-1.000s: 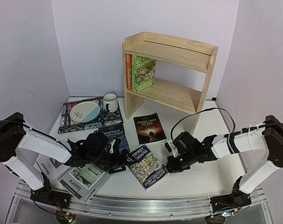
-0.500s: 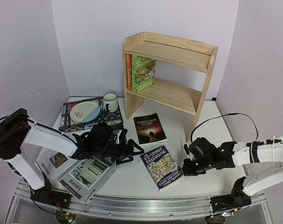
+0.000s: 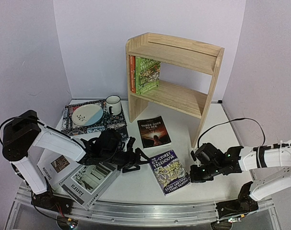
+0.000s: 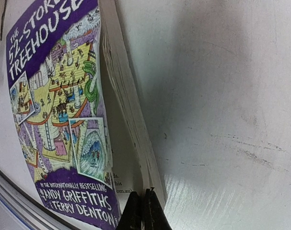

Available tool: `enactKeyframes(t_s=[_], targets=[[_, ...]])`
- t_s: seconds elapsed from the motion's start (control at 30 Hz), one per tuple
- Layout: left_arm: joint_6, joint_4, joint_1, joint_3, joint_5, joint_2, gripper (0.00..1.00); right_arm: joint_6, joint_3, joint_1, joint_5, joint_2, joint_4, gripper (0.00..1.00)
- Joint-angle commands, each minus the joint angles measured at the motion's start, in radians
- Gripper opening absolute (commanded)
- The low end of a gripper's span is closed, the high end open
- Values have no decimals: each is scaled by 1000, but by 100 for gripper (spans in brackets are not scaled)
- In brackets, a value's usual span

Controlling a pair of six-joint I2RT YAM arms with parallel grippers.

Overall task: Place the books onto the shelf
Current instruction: Adjust the book at the center of the board.

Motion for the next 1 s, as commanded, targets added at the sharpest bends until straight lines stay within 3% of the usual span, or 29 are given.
enactKeyframes(t_s=[0.0,0.53,0.8,0.97], targets=[[-5,19,-4,42,3,6,81,-41,13,2,-57,-8,-64,0],[-11,24,-3,120,33,112,69,-87,56,2,-124,71,-41,1],[-49,24,-3,89,31,119,68,-99,65,2,-138,96,-21,2],[-28,24,-2,95,23,119,68,-105,77,3,-130,98,-33,9]])
